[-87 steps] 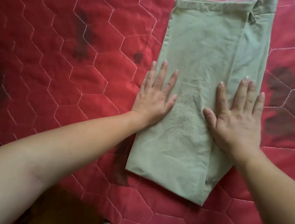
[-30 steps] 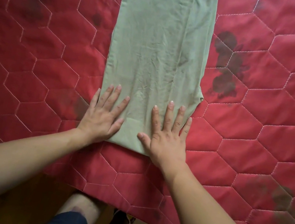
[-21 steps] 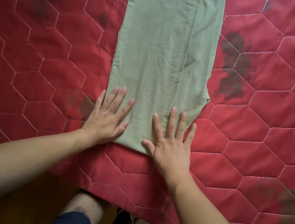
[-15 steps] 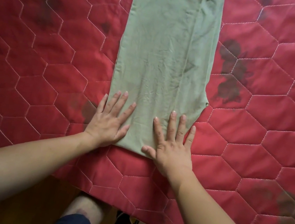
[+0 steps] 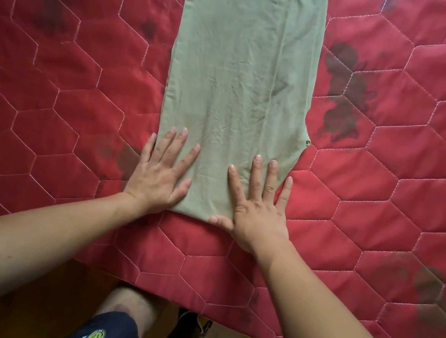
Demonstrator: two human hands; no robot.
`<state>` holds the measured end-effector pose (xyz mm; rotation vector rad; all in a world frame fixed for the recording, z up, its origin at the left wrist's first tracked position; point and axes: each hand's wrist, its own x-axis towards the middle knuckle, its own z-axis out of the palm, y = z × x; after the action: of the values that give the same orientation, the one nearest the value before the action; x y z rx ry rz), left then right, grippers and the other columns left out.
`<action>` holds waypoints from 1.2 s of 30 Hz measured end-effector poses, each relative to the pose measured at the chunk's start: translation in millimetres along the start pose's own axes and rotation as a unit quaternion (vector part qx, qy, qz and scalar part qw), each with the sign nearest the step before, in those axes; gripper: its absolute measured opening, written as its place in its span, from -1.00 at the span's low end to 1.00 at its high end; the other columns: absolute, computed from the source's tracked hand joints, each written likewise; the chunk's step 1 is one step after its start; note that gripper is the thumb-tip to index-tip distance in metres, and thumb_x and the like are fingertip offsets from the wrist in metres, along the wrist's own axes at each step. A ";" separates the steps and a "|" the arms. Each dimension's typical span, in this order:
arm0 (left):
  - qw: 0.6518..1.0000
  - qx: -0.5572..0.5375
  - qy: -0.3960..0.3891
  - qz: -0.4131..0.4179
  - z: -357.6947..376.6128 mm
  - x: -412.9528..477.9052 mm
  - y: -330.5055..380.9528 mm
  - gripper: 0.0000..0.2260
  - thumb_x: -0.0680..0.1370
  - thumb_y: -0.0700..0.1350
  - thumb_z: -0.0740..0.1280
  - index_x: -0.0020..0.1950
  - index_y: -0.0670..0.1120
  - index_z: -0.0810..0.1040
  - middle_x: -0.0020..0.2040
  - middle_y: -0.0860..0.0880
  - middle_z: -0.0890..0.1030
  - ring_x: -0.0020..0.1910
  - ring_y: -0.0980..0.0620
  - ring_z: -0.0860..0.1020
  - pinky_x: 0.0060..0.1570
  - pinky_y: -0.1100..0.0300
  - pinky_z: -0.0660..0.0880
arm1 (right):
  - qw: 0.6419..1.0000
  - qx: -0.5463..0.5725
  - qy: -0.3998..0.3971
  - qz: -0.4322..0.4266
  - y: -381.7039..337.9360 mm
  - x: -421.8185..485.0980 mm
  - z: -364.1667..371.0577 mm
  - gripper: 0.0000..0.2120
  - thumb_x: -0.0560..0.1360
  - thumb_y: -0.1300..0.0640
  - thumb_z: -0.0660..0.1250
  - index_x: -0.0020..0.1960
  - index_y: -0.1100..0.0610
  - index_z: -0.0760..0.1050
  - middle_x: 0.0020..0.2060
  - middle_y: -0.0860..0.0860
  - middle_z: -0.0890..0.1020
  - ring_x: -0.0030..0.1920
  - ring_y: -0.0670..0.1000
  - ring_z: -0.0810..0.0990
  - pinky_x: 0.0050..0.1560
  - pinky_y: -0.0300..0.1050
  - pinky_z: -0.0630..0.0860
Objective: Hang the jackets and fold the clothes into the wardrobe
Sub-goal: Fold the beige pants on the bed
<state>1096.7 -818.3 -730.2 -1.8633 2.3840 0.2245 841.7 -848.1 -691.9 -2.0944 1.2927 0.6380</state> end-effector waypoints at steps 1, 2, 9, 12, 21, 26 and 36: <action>1.000 -0.002 0.001 0.001 0.1 -0.1 0.2 -0.37 0.59 0.15 0.15 0.63 -0.04 0.21 0.63 -0.24 0.11 0.62 -0.25 0.07 0.51 -0.34 0.08 | 1.000 0.001 0.001 0.001 0.0 0.1 0.0 0.01 0.42 -0.60 -0.01 0.49 -0.17 -0.58 0.43 0.15 -0.66 0.44 0.30 -0.65 0.42 0.49 -0.44; 1.000 -0.006 0.002 0.000 0.0 0.0 0.4 -0.37 0.59 0.15 0.15 0.63 -0.04 0.21 0.63 -0.24 0.11 0.62 -0.25 0.08 0.51 -0.34 0.07 | 1.000 0.001 0.002 0.000 -0.2 0.3 -0.3 0.01 0.42 -0.60 -0.01 0.50 -0.17 -0.58 0.43 0.15 -0.66 0.43 0.30 -0.66 0.42 0.49 -0.44; 1.000 -0.012 -0.001 0.000 -0.1 0.3 0.3 -0.37 0.59 0.16 0.14 0.63 -0.04 0.20 0.63 -0.24 0.11 0.62 -0.24 0.07 0.52 -0.33 0.05 | 1.000 0.001 0.002 0.002 -0.4 0.9 0.1 0.01 0.42 -0.60 0.00 0.49 -0.17 -0.59 0.41 0.15 -0.68 0.42 0.29 -0.67 0.39 0.48 -0.49; 1.000 -0.015 -0.009 -0.002 -0.5 0.0 0.5 -0.37 0.60 0.16 0.13 0.64 -0.04 0.19 0.63 -0.24 0.10 0.62 -0.24 0.06 0.52 -0.33 0.05 | 1.000 -0.004 0.009 0.003 -0.2 0.9 1.2 0.01 0.42 -0.60 -0.02 0.49 -0.17 -0.59 0.42 0.16 -0.66 0.43 0.30 -0.66 0.40 0.49 -0.49; 0.998 -0.012 -0.058 0.025 -8.1 -3.5 -2.2 -0.34 0.61 0.23 0.10 0.65 -0.02 0.08 0.64 -0.27 0.02 0.63 -0.28 -0.03 0.51 -0.37 0.02 | 0.996 -0.012 0.083 -0.009 -7.0 -6.9 7.2 0.11 0.35 -0.58 0.17 0.67 -0.04 -0.16 0.60 0.29 -0.30 0.57 0.40 -0.34 0.48 0.54 -0.15; 0.985 0.007 -0.112 0.132 -18.1 -20.6 -14.2 -0.13 0.51 0.50 0.08 0.66 0.02 0.02 0.64 -0.27 -0.03 0.63 -0.28 -0.08 0.49 -0.42 0.00 | 0.996 -0.040 0.068 -0.044 -3.2 -18.6 5.6 0.16 0.31 -0.40 0.46 0.67 -0.06 -0.09 0.61 0.28 -0.27 0.58 0.41 -0.31 0.48 0.53 -0.11; 0.969 -0.169 -0.042 0.176 -54.0 -21.4 -42.6 -0.60 0.37 -0.19 0.36 0.22 -0.10 0.51 0.25 -0.16 0.58 0.28 -0.23 0.55 0.15 -0.11 0.53 | 0.947 -0.033 0.292 -0.127 2.1 -25.0 -20.5 -0.91 0.38 0.18 0.38 -0.12 0.12 0.54 -0.17 0.07 0.63 0.12 0.24 0.60 0.22 0.28 0.40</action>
<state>1143.5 -817.7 -675.4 -1.4825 2.7360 0.7659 831.3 -847.6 -661.2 -2.5600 1.2668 -0.0699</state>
